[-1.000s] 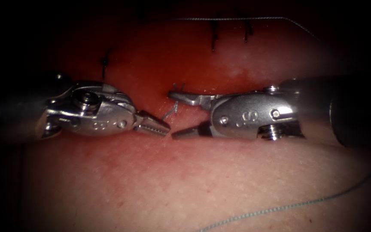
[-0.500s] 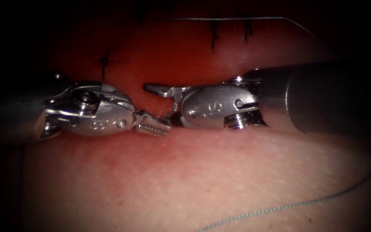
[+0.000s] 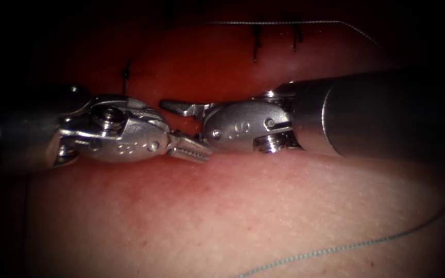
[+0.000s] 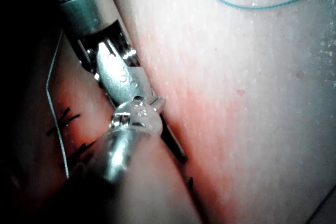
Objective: Wound Closure
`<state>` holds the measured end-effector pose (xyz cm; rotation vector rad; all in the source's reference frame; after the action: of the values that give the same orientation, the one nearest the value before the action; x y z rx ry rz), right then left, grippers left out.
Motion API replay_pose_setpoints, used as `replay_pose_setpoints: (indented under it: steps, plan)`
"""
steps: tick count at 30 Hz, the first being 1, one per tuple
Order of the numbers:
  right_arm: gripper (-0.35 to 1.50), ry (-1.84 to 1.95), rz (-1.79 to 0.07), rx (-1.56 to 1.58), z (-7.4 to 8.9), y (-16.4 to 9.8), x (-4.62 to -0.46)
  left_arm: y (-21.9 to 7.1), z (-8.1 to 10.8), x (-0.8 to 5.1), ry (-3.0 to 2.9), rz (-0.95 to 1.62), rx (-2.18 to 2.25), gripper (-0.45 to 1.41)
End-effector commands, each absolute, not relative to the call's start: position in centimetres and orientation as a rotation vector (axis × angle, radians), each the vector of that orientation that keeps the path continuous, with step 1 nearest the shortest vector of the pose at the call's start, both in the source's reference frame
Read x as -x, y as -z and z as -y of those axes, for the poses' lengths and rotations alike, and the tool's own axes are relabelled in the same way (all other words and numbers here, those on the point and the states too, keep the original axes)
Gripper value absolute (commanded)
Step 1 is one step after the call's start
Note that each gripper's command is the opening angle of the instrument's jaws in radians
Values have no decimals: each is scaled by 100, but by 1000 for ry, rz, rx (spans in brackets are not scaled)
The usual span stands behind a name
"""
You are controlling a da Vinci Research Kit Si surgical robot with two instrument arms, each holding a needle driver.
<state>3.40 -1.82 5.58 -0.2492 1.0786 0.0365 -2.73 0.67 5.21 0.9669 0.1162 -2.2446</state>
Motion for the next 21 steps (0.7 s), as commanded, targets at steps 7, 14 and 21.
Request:
replay_pose_setpoints:
  steps: [7, 14, 21]
  plan:
    - [121, -27, -1088, 248, 183, -562, -351, -523, -72, 278, 2247, -105, -977, -45]
    - [-35, -27, -1086, 259, 186, -565, -350, -522, -68, 278, 2249, -103, -973, -45]
    - [-35, -46, -1029, 295, 191, -575, -354, -520, -62, 277, 2250, -100, -966, -45]
